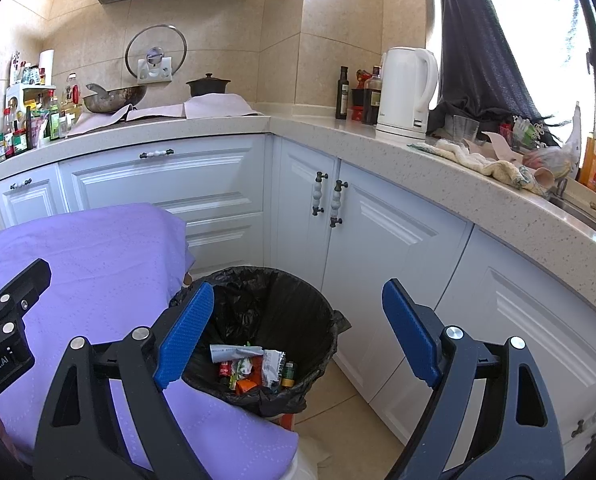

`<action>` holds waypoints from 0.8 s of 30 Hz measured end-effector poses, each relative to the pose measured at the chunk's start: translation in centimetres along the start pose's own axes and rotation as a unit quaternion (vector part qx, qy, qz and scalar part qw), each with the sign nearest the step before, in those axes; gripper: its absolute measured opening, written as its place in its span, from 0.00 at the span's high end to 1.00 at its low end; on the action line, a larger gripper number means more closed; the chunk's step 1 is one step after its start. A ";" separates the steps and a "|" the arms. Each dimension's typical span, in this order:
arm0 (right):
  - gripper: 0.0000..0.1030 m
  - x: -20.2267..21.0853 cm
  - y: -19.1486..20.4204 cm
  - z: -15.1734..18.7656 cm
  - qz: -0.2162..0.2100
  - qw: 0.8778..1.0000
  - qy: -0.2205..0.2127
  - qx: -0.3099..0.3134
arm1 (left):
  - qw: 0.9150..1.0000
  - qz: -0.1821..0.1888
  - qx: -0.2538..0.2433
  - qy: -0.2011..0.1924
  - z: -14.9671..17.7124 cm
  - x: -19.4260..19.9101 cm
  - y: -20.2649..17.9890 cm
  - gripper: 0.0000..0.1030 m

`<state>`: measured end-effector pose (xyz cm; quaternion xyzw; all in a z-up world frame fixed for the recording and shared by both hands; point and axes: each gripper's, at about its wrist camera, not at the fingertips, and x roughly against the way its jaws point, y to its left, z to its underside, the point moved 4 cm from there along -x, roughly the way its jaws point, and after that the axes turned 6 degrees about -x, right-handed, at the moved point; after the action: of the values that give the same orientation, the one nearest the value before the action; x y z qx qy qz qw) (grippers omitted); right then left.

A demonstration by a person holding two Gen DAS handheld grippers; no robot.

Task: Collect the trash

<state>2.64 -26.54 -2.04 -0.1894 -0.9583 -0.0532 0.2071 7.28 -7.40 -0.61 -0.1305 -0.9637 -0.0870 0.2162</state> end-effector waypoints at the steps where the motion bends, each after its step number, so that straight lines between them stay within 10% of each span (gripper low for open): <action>1: 0.18 0.0 0.0 0.0 0.000 1.000 0.000 0.000 | 1.000 0.000 0.001 0.000 0.0 0.0 0.1 0.19; 24: 0.18 0.0 0.1 0.0 -0.001 1.000 0.001 0.001 | 1.000 -0.004 0.003 -0.002 0.3 -0.2 0.5 0.19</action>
<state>2.69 -26.49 -2.06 -0.1886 -0.9583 -0.0528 0.2080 7.46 -6.88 -0.87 -0.1259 -0.9649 -0.0851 0.2143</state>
